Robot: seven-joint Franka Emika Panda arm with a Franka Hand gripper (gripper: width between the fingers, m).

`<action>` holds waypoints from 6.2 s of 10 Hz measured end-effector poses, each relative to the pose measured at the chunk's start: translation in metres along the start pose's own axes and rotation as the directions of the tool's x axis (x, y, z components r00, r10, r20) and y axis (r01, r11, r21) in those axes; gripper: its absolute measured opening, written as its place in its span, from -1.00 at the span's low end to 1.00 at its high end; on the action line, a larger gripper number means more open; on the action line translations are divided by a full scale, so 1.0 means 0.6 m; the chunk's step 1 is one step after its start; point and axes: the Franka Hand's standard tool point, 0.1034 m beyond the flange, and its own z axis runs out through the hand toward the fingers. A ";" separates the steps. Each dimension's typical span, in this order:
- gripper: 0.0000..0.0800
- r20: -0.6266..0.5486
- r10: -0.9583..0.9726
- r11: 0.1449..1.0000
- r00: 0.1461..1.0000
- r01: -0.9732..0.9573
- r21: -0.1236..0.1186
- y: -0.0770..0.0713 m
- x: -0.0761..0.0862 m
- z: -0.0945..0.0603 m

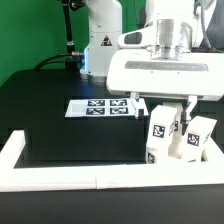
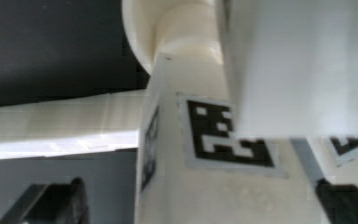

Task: Assemble stool

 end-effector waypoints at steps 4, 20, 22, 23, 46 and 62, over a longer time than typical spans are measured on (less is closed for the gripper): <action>0.62 0.001 0.000 1.000 1.000 0.000 0.000 0.000 -0.001 0.000; 0.62 0.589 0.178 0.972 0.788 -0.234 0.019 0.036 0.044 -0.008; 0.62 0.588 0.181 0.972 0.788 -0.236 0.017 0.039 0.044 -0.007; 0.62 0.589 0.191 0.970 0.786 -0.244 0.010 0.039 0.045 -0.008; -0.16 0.406 0.795 0.593 0.450 -0.715 -0.370 0.005 0.014 0.016; -0.16 -0.058 0.781 -0.590 -0.622 -0.704 -0.396 -0.058 0.017 0.024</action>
Offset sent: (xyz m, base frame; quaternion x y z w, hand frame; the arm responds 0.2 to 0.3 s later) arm 0.0000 0.0000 0.0000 0.0000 0.0000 0.0000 1.0000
